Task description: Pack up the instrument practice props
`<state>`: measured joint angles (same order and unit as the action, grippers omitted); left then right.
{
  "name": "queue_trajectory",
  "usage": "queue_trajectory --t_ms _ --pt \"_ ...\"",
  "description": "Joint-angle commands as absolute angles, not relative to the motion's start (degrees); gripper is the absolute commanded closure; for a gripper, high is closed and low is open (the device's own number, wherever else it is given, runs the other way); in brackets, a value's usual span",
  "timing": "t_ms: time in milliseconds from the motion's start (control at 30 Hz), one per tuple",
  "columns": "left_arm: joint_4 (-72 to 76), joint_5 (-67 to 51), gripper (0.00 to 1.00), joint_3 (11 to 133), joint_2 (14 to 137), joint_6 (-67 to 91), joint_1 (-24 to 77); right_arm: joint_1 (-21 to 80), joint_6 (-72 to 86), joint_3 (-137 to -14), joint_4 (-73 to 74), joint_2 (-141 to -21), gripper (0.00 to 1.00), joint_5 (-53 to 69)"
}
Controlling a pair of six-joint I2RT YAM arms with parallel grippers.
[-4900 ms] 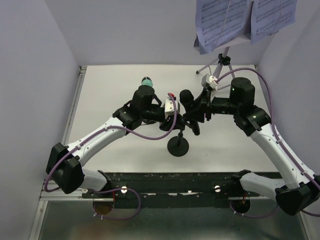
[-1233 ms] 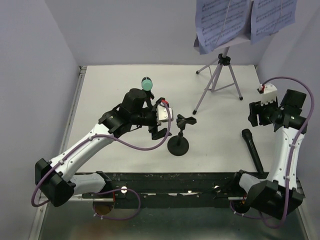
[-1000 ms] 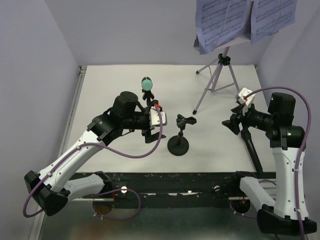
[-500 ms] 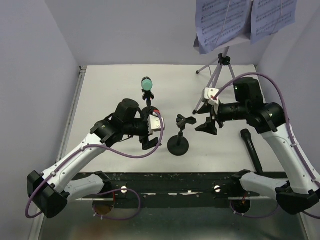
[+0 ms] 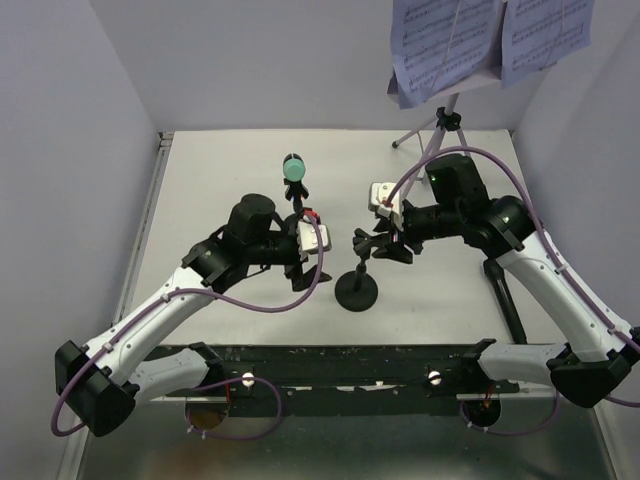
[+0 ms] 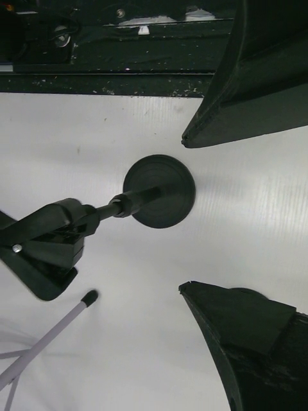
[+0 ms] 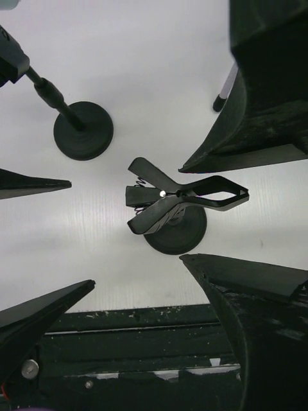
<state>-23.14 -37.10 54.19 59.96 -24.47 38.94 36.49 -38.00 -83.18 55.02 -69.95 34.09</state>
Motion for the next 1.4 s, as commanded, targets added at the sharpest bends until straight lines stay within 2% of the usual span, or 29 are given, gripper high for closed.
queue_trajectory --t_ms 0,200,533,633,767,1133,1233,1333,1367 --pt "-15.22 -40.42 0.07 57.82 61.69 -20.57 38.58 37.09 -37.44 -82.09 51.77 -69.87 0.4 29.27" --pt "-10.73 -45.42 0.09 61.87 65.82 -17.32 38.58 37.0 -38.58 -82.79 50.8 -69.96 0.41 26.02" --pt "-9.23 -51.24 0.08 64.51 70.92 -17.75 38.58 37.09 -39.46 -78.05 52.38 -68.38 0.52 28.56" --pt "-7.65 -52.29 0.11 64.51 72.42 -16.7 38.58 37.09 -39.46 -77.08 52.12 -68.12 0.55 28.39" --pt "-6.16 -52.82 0.2 64.6 74.09 -15.47 38.76 37.09 -38.76 -76.46 51.42 -67.85 0.57 28.83" --pt "-6.33 -53.09 0.4 65.3 75.15 -15.82 39.02 37.0 -37.79 -77.08 51.07 -68.03 0.61 30.32" --pt "-7.12 -53.35 0.51 65.83 75.41 -16.35 39.02 37.0 -37.53 -77.87 51.24 -68.29 0.63 30.32" --pt "-7.56 -53.79 0.69 66.27 75.67 -16.79 39.02 37.0 -37.09 -77.61 51.06 -68.2 0.68 29.97" --pt "-7.56 -53.79 0.71 66.18 75.67 -16.79 39.02 37.0 -37.0 -77.17 50.98 -68.12 0.71 30.06"
